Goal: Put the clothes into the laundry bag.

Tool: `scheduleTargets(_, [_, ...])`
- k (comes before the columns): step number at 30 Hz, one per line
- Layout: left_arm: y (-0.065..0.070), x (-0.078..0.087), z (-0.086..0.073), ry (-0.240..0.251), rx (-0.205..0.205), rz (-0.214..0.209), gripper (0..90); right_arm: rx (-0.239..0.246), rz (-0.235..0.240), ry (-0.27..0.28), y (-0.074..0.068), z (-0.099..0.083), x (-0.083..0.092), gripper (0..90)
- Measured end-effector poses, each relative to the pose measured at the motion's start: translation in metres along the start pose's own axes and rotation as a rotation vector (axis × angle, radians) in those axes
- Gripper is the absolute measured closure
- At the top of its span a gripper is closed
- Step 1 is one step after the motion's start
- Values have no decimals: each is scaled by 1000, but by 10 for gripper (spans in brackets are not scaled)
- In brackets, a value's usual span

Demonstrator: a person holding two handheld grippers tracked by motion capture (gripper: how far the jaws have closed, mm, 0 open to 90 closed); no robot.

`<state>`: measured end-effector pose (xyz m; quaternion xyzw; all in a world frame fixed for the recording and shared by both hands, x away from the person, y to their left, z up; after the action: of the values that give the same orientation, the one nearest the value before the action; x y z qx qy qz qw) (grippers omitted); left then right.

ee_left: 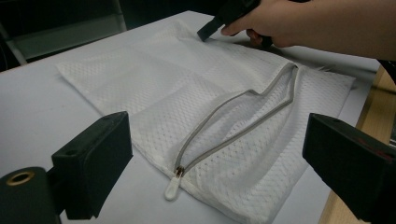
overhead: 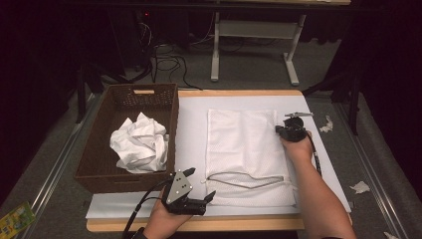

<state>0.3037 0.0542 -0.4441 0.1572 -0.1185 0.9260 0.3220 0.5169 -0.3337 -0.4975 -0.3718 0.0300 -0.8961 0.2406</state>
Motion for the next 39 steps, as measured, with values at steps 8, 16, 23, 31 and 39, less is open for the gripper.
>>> scheduleTargets(8, [1,0,0,0,-1,4,93,-18,-52,40,12,1,20,898])
scheduleTargets(16, [-2,1,2,5,8,7,93,-60,-106,40,36,-16,50,895])
scheduleTargets(23, [-5,1,2,5,10,18,93,-70,-126,57,46,-42,78,892])
scheduleTargets(31, [-4,-1,2,2,6,16,93,-56,-112,98,40,-52,99,657])
scheduleTargets(39, [-2,-2,0,-3,3,15,93,75,13,142,-17,-59,123,639])
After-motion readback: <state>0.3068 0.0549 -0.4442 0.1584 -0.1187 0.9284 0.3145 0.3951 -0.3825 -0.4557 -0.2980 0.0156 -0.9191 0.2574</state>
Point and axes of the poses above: each handheld gripper's, and its own axes: x roughly backward along the jaws, z roughly out of its top, y roughly to its right, the point moved 3 cm from there along -x, roughly forward along the jaws, and after that the axes turned 15 degrees about z, right-handed, at the moved point
